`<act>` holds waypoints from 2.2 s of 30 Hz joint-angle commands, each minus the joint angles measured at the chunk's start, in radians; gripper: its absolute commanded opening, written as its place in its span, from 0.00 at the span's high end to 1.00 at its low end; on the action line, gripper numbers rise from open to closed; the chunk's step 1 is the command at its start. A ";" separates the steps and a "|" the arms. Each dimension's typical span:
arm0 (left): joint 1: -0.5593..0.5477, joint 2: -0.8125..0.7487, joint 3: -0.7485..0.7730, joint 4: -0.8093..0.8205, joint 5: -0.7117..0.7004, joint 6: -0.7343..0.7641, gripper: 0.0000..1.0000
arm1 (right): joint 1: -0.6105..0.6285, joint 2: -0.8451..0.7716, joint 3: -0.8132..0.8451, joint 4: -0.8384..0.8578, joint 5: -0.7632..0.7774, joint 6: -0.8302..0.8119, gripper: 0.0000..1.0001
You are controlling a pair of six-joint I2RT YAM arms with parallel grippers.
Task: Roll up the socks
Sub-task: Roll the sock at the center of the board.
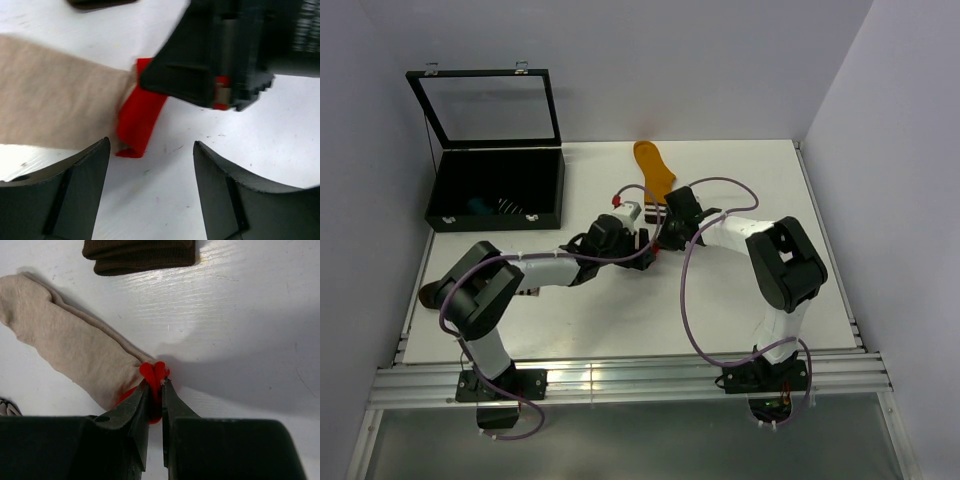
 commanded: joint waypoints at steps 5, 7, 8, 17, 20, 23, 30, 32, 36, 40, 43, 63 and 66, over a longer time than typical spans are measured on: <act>-0.051 0.033 0.080 0.031 -0.114 0.129 0.28 | -0.005 -0.022 0.029 -0.029 0.001 -0.017 1.00; -0.051 0.047 0.088 0.033 -0.116 0.140 0.30 | -0.005 -0.022 0.026 -0.026 -0.002 -0.016 1.00; -0.053 0.063 0.100 0.027 -0.118 0.142 0.31 | -0.005 -0.019 0.026 -0.024 -0.004 -0.016 1.00; -0.059 0.091 0.112 -0.003 -0.096 0.117 0.54 | -0.005 -0.019 0.032 -0.029 -0.004 -0.011 1.00; -0.067 0.074 0.100 -0.023 -0.096 0.093 0.61 | -0.007 -0.015 0.038 -0.038 0.004 -0.002 1.00; -0.070 0.063 0.106 -0.075 -0.096 0.061 0.80 | -0.011 -0.013 0.040 -0.043 0.011 0.010 1.00; -0.062 0.083 0.157 -0.230 -0.075 -0.058 1.00 | -0.021 -0.032 0.016 -0.024 0.019 0.046 1.00; -0.057 0.103 0.175 -0.279 -0.041 -0.082 1.00 | -0.022 -0.036 0.014 -0.017 0.018 0.052 1.00; -0.042 0.143 0.198 -0.311 0.045 -0.113 1.00 | -0.021 -0.030 0.017 -0.009 0.010 0.054 1.00; -0.028 0.152 0.190 -0.314 0.080 -0.128 1.00 | -0.022 -0.021 0.022 -0.017 0.010 0.060 1.00; -0.013 0.178 0.193 -0.319 0.097 -0.153 0.99 | -0.022 -0.016 0.026 -0.023 0.014 0.064 1.00; 0.081 0.436 0.532 -0.510 0.132 -0.068 1.00 | -0.099 -0.091 -0.129 0.051 0.059 0.182 1.00; 0.078 0.424 0.514 -0.491 0.147 -0.053 1.00 | -0.116 -0.102 -0.143 0.056 0.054 0.181 1.00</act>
